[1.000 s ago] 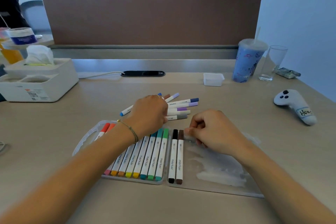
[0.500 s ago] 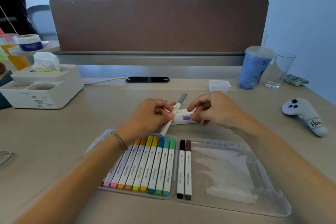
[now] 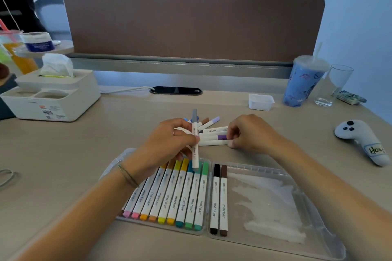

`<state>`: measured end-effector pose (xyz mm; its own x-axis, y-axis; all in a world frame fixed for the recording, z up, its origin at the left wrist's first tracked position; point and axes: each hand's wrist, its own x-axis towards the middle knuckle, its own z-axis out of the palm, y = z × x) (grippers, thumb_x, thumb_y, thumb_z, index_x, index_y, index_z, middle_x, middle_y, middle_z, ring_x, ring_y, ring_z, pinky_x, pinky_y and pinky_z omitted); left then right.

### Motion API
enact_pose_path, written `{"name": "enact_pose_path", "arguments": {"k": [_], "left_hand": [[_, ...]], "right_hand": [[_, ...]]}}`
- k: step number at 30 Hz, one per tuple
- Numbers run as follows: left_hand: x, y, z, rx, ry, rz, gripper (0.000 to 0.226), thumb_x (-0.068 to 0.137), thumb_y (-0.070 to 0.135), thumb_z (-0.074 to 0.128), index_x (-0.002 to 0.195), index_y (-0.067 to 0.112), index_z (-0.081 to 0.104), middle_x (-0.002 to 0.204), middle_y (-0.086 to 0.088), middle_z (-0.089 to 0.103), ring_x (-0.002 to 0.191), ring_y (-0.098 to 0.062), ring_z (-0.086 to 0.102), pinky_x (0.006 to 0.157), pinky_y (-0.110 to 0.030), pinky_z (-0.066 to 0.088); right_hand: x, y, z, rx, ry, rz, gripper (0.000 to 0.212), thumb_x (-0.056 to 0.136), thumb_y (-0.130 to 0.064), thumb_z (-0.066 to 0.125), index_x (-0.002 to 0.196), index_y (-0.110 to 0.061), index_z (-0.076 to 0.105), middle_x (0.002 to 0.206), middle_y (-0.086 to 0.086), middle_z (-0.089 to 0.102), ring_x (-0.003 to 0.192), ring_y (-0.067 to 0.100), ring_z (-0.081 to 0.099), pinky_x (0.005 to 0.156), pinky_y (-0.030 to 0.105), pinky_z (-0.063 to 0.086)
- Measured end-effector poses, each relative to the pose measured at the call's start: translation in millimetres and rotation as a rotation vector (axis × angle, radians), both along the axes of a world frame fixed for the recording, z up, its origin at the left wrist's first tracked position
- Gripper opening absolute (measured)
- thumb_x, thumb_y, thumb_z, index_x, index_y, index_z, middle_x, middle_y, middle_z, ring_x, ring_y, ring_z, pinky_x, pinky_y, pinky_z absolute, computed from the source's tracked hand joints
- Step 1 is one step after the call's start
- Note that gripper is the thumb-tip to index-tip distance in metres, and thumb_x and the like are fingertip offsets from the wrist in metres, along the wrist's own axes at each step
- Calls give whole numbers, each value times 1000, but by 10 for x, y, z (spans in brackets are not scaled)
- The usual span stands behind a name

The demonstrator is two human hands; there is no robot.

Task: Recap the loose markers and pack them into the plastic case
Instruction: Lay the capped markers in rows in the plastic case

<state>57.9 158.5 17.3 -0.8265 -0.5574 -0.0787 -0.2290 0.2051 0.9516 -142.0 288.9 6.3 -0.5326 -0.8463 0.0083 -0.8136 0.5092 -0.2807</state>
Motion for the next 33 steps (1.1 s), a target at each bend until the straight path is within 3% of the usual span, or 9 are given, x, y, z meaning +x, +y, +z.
{"name": "enact_pose_path", "arguments": {"k": [3,7,10,14,21,25,28,31,33], "left_hand": [[23,-22,14,5,-9,2,12,93,16,69,102,10,64,78,-5,77,63,-19,72,52,-25,54],[28,-34,34,29,-14,19,14,96,22,64,101,9,65,75,-7,76,61,-18,70,49,-23,52],[32,-38,53,40,-3,24,13,98,20,61,100,8,66,75,-7,76,60,-16,70,49,-21,51],[41,1,69,48,14,-12,9,97,16,63,95,9,67,83,-6,77,65,-16,72,52,-19,54],[-16,248,95,-31,33,-143,33,92,12,69,123,20,61,86,-6,78,76,-15,75,64,-23,59],[-80,482,68,-60,56,-272,58,91,9,70,141,27,46,84,-12,77,73,-17,74,67,-25,58],[-95,680,6,-165,13,-343,60,91,12,71,141,31,44,80,-6,77,71,-10,73,67,-18,56],[-86,778,-72,-292,-22,-355,62,88,18,74,141,35,45,78,0,76,75,-10,73,81,-26,57],[-67,781,-105,-348,-36,-339,64,87,20,74,141,37,43,79,1,76,75,-11,73,82,-27,57]], "right_hand": [[1,-19,-47,10,66,47,10,83,-31,81,81,-26,72,82,-11,62,77,11,58,64,26,41],[31,36,7,5,32,76,11,90,-33,74,85,-27,68,89,-9,65,83,13,60,74,30,51],[36,192,127,-207,-192,25,8,92,-20,73,85,-23,69,83,-6,75,81,14,70,77,31,56],[63,467,269,-517,-497,-113,5,95,-3,66,92,-4,70,79,6,78,75,21,76,68,27,63],[79,917,306,-849,-818,-273,21,102,-4,53,103,-9,73,81,9,69,67,20,69,58,28,57],[195,1007,235,-832,-859,-277,14,99,-12,60,103,-10,74,80,10,61,63,21,59,58,32,51],[300,987,129,-737,-792,-289,8,94,-16,69,93,-10,75,75,9,59,55,18,52,48,27,45],[390,955,44,-647,-718,-269,7,91,-15,73,84,-12,74,63,4,58,50,17,51,44,26,45],[435,935,20,-623,-706,-246,7,90,-12,72,85,-8,74,56,2,58,46,15,52,44,25,46]]}}
